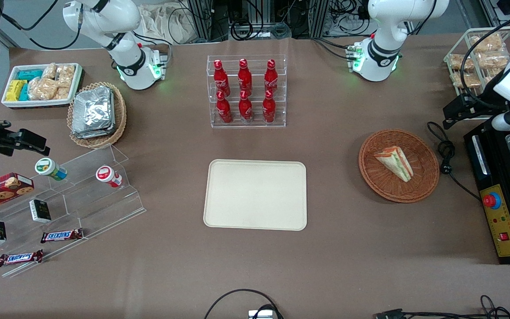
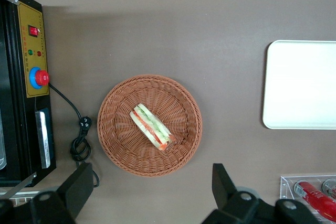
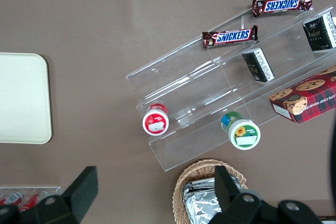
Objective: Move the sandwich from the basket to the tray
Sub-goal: 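Move the left gripper over the sandwich in the wicker basket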
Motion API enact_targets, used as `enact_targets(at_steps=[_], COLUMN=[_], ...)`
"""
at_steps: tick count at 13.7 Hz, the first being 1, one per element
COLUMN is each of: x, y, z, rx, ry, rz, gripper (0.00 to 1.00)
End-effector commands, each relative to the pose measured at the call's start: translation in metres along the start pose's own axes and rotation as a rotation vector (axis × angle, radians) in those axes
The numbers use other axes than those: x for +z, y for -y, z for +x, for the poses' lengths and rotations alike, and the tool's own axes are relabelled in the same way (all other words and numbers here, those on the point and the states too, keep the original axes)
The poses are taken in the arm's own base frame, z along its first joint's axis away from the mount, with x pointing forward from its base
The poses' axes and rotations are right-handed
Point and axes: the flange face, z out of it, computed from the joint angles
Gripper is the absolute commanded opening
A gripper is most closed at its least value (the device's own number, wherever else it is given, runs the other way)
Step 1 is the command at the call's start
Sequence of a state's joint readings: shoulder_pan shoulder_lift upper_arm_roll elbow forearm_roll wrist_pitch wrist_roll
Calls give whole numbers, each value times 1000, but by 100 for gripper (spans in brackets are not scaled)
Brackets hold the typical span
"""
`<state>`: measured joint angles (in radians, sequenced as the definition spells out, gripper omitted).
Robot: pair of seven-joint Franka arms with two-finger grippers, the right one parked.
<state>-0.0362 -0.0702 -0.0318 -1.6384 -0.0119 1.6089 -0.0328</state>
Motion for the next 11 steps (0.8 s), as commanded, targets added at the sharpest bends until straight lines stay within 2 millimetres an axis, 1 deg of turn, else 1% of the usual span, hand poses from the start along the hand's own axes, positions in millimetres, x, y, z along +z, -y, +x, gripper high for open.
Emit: enact_targets(at_steps=[1, 3, 5, 7, 9, 11], x=[-5, -6, 0, 17, 34, 60], y=[-4, -4, -3, -3, -1, -1], z=[2, 3, 3, 4, 2, -1], rx=[-9, -10, -13, -17, -91, -152], ry=[10, 9, 21, 69, 91, 90], rz=[2, 1, 1, 9, 28, 31], gripper=[100, 100, 100, 100, 100, 100])
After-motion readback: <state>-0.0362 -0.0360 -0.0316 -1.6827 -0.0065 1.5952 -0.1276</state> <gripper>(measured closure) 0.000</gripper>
